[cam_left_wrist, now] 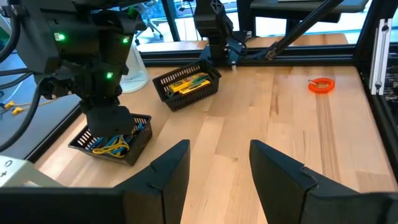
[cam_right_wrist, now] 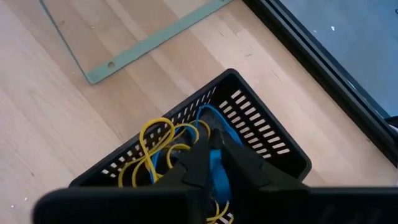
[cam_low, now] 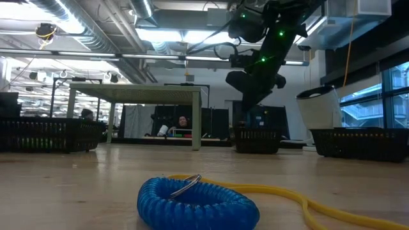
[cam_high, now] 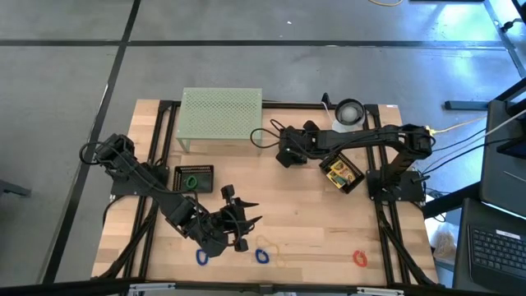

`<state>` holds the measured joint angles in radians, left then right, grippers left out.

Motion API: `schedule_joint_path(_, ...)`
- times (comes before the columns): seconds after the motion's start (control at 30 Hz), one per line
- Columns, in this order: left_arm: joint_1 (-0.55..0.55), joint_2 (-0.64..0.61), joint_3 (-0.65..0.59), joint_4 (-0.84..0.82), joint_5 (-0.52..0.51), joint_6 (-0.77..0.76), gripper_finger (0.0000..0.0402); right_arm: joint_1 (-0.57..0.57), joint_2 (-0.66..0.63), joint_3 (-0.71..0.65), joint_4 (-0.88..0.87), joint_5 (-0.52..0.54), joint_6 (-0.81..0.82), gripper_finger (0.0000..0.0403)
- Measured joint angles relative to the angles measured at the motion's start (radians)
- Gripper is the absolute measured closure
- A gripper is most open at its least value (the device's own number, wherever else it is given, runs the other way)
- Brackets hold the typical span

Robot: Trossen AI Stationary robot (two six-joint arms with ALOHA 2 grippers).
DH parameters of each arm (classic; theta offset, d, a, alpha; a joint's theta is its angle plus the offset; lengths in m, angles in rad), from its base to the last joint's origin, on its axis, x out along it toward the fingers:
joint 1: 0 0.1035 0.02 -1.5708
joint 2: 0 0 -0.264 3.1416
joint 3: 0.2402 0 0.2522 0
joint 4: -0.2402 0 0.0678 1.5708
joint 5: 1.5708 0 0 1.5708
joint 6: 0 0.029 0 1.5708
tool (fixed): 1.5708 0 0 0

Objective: Pick & Place Office Desk Supplies
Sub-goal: Put the blue rubber band into the top black bin, then put the blue spring rubber band into the left black bin

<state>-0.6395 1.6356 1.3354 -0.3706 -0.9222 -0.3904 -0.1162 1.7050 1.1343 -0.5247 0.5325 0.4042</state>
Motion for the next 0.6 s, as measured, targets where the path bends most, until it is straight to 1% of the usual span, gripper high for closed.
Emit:
schedule_joint_path(0.2,0.000,0.000,0.000,0.000,0.001,0.000,0.0242,0.000,0.000,0.000,0.000,-0.001,0.000,0.0306)
schedule_joint_path(0.43,0.000,0.000,0.000,-0.001,0.009,0.000,0.0240,0.000,-0.001,0.000,0.000,-0.001,0.003,0.0215)
schedule_joint_path(0.53,0.000,0.000,0.000,-0.019,0.058,-0.015,0.0242,0.005,-0.009,0.000,-0.017,-0.005,0.011,0.0184)
schedule_joint_path(0.6,0.000,0.000,0.000,-0.056,0.097,-0.052,0.0241,0.017,-0.025,0.000,-0.020,-0.024,0.030,0.0170)
